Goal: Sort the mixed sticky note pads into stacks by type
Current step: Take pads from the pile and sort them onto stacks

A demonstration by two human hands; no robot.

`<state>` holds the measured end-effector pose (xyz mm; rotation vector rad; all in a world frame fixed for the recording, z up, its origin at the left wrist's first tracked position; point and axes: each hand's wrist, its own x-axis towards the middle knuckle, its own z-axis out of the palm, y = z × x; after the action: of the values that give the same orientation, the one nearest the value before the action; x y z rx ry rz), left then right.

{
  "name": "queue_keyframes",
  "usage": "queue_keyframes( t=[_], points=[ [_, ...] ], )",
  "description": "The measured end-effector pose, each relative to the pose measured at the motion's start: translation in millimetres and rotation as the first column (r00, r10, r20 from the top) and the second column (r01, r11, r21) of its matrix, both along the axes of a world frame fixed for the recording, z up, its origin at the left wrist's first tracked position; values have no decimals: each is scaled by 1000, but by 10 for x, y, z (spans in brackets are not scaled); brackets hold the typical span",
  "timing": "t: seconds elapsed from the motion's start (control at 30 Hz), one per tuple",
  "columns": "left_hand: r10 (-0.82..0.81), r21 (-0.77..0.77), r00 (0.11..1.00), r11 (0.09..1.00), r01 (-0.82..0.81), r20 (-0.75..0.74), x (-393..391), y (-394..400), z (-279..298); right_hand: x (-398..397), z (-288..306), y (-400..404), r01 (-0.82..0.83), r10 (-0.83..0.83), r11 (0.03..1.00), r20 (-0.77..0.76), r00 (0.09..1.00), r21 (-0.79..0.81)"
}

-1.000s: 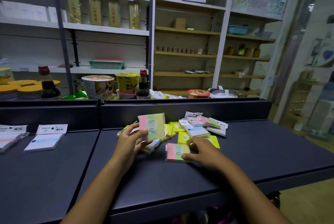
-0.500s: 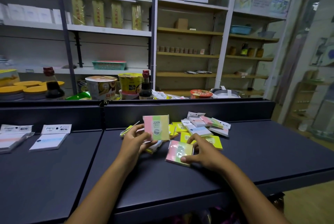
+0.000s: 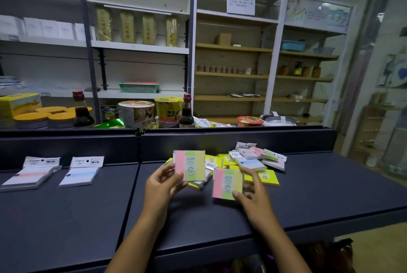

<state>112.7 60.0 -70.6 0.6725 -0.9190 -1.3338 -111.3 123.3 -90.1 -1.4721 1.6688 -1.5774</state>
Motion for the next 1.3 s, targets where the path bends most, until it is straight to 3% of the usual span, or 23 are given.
queue_keyframes(
  t=[0.17, 0.3, 0.83, 1.3],
  points=[
    [98, -15, 994, 995, -98, -41, 588, 241, 14, 438, 45, 179, 40, -16, 989, 168, 986, -142],
    [185, -35, 983, 982, -185, 4, 1096, 428, 46, 899, 101, 255, -12, 48, 985, 204, 978, -174],
    [401, -51, 910, 916, -397, 105, 2874, 788, 15, 2489, 186, 162, -252, 296, 933, 148, 944, -256],
    [534, -57, 841, 845, -531, 87, 3447, 302, 96, 3164, 419, -649, -426, 473, 862, 133, 871, -273]
  ],
)
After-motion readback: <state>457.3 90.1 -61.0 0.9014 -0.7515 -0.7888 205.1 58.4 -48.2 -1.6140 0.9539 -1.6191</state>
